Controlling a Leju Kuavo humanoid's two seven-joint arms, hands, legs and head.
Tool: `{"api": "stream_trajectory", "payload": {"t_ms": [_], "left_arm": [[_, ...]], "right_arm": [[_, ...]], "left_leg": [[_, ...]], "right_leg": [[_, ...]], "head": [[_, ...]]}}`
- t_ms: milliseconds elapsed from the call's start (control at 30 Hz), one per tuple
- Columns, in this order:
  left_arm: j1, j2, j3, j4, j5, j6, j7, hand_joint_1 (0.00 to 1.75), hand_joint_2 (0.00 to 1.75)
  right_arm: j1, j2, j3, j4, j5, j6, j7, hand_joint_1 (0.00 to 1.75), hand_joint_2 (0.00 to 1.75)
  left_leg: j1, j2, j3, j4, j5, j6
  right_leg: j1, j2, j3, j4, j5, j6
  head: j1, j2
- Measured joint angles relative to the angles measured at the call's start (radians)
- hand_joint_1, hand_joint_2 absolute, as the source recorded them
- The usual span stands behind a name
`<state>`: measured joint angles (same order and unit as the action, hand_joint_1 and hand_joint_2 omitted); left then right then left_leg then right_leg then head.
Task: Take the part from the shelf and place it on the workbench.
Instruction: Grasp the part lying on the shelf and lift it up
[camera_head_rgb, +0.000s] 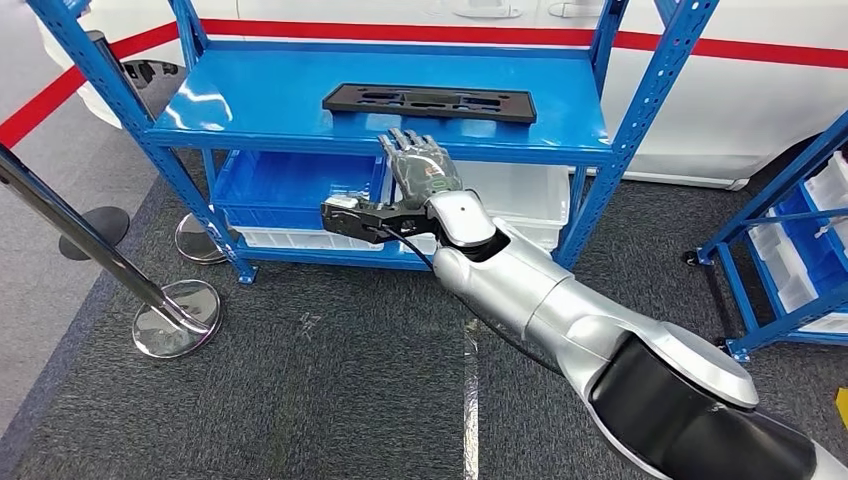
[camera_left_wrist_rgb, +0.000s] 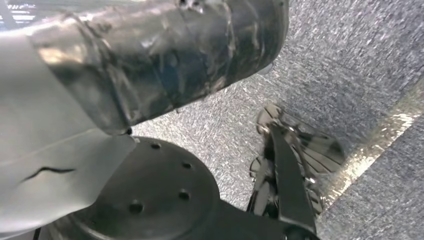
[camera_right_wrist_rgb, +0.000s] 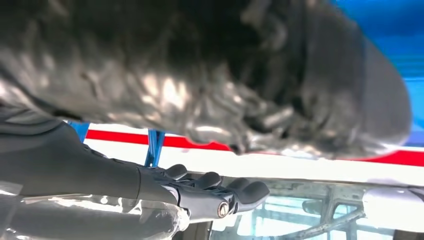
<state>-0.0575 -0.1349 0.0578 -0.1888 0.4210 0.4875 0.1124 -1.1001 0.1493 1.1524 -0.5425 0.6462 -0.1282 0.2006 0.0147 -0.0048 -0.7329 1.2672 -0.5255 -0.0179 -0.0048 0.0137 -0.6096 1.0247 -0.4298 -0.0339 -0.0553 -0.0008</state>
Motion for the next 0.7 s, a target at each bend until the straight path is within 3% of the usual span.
{"api": "stream_trajectory", "payload": {"t_ms": [67,100,133,200,300,333,400,433,467,500,567,600,633,700], "left_arm": [[0.001,0.0,0.0,0.0,0.0,0.0,0.0,0.0,0.0],[0.001,0.0,0.0,0.0,0.0,0.0,0.0,0.0,0.0],[0.0,0.0,0.0,0.0,0.0,0.001,0.0,0.0,0.0],[-0.003,0.0,0.0,0.0,0.0,0.001,0.0,0.0,0.0],[-0.001,0.0,0.0,0.0,0.0,0.001,0.001,0.0,0.0],[0.0,0.0,0.0,0.0,0.0,0.001,0.001,0.0,0.0],[0.0,0.0,0.0,0.0,0.0,0.001,0.001,0.0,0.0],[0.0,0.0,0.0,0.0,0.0,0.001,0.001,0.0,0.0],[0.0,0.0,0.0,0.0,0.0,0.001,0.001,0.0,0.0],[0.0,0.0,0.0,0.0,0.0,0.001,0.001,0.0,0.0],[0.002,0.0,0.0,0.0,0.0,0.001,0.001,0.0,0.0],[0.001,0.0,0.0,0.0,0.0,0.001,0.0,0.0,0.0],[0.0,0.0,0.0,0.0,0.0,0.001,-0.001,0.0,0.0],[-0.003,0.0,0.0,0.0,0.0,0.001,-0.003,0.0,0.0]], "right_arm": [[-0.002,0.0,0.0,0.0,0.0,0.0,0.0,0.0,0.0],[-0.003,0.0,0.0,0.0,0.0,0.0,0.0,0.0,0.0],[-0.004,-0.001,0.0,0.0,0.0,0.0,0.0,0.0,0.0],[-0.004,-0.001,0.0,0.0,0.0,0.0,0.0,0.0,0.0],[-0.007,-0.002,0.0,0.0,0.0,0.0,0.0,0.0,0.0],[-0.008,-0.003,0.0,0.0,0.0,0.0,0.0,0.0,0.0],[-0.007,-0.006,0.0,0.0,0.0,0.0,0.0,0.0,0.0],[-0.004,-0.007,0.0,0.0,0.0,0.0,0.0,0.0,0.0],[-0.002,-0.008,0.0,0.001,0.0,0.0,0.0,0.0,0.0],[0.0,-0.008,0.0,0.001,0.0,0.0,0.0,0.0,0.0],[-0.001,-0.009,0.0,0.002,0.0,-0.004,0.0,0.0,0.0],[-0.003,-0.01,0.0,0.002,-0.001,-0.009,0.0,0.0,0.0],[-0.004,-0.011,0.0,0.001,-0.002,-0.015,-0.001,0.0,0.0],[-0.003,-0.013,0.0,0.001,-0.005,-0.024,-0.004,0.0,0.0]], "left_leg": [[-0.001,0.0,0.048,-0.128,0.082,0.007],[-0.004,0.0,0.073,-0.186,0.103,0.012],[-0.007,0.0,0.089,-0.221,0.111,0.016],[-0.011,-0.001,0.098,-0.241,0.103,0.024],[-0.001,0.0,0.113,-0.256,0.101,0.036],[0.002,0.0,0.121,-0.26,0.1,0.041],[0.001,0.0,0.129,-0.261,0.093,0.048],[0.002,0.0,0.133,-0.261,0.089,0.049],[0.002,-0.001,0.138,-0.261,0.084,0.049],[0.003,-0.002,0.144,-0.259,0.079,0.047],[0.005,-0.003,0.157,-0.256,0.064,0.041],[0.003,-0.004,0.161,-0.252,0.057,0.036],[0.001,-0.005,0.162,-0.25,0.051,0.03],[-0.001,-0.006,0.161,-0.249,0.044,0.019]], "right_leg": [[0.001,0.002,0.014,0.003,-0.013,0.003],[0.003,0.002,0.018,0.005,-0.019,0.005],[0.004,0.002,0.019,0.005,-0.022,0.009],[0.006,0.002,0.017,0.003,-0.024,0.016],[0.007,-0.002,0.005,0.032,-0.046,0.032],[0.006,-0.004,-0.018,0.079,-0.066,0.037],[0.002,-0.005,-0.094,0.215,-0.11,0.044],[-0.001,-0.005,-0.131,0.269,-0.118,0.046],[-0.003,-0.005,-0.153,0.289,-0.108,0.048],[-0.006,-0.005,-0.156,0.27,-0.079,0.049],[-0.009,-0.007,-0.115,0.145,0.007,0.048],[-0.008,-0.007,-0.087,0.081,0.034,0.047],[-0.007,-0.007,-0.067,0.038,0.045,0.043],[-0.003,-0.005,-0.053,0.012,0.035,0.034]], "head": [[0.0,0.0],[0.0,0.0],[0.001,0.0],[0.001,0.0],[0.003,0.0],[0.004,0.0],[0.007,0.0],[0.007,0.0],[0.008,0.0],[0.008,0.0],[0.009,0.0],[0.01,0.0],[0.01,0.0],[0.009,0.0]]}}
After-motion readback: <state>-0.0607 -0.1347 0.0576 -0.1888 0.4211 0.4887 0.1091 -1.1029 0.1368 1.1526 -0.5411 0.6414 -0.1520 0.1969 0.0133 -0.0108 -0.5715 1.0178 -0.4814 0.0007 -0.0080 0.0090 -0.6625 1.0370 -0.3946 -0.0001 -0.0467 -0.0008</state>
